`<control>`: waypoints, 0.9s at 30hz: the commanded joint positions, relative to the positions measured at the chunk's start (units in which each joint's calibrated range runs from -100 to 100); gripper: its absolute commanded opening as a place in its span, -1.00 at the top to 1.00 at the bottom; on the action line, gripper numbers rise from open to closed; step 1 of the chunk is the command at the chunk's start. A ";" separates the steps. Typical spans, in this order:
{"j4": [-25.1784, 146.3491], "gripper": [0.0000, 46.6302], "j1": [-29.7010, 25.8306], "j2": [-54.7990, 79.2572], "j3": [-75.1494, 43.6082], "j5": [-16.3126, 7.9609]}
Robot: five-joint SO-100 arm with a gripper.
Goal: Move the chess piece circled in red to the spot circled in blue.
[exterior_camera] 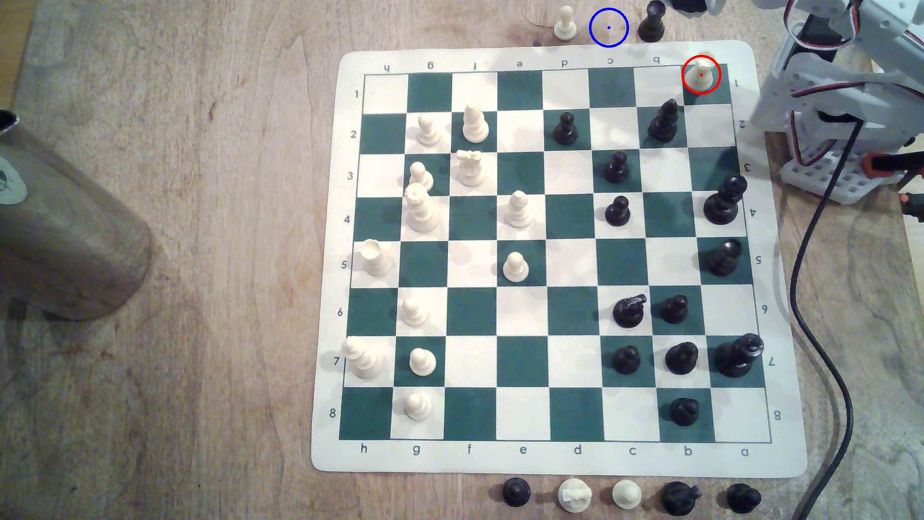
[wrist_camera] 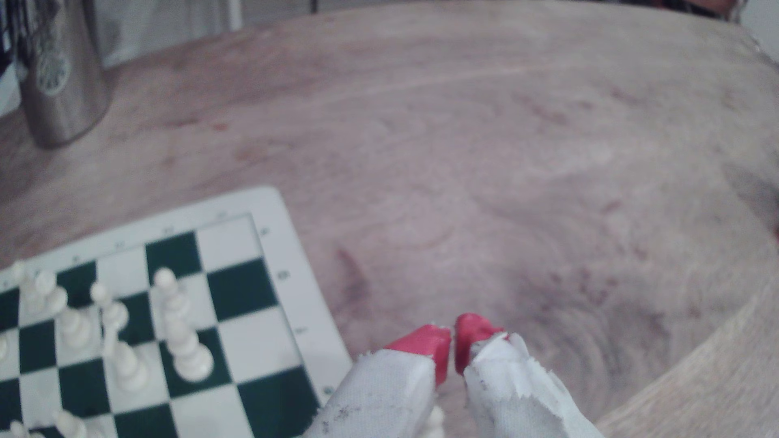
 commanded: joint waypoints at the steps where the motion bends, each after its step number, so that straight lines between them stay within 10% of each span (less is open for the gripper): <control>1: -14.11 0.82 -7.64 -2.21 3.30 11.48; 21: 15.21 0.82 7.61 -2.55 -31.43 10.94; 25: 18.07 0.82 7.61 -2.55 -32.24 6.45; 27: 18.73 0.82 7.69 -2.55 -33.15 -5.42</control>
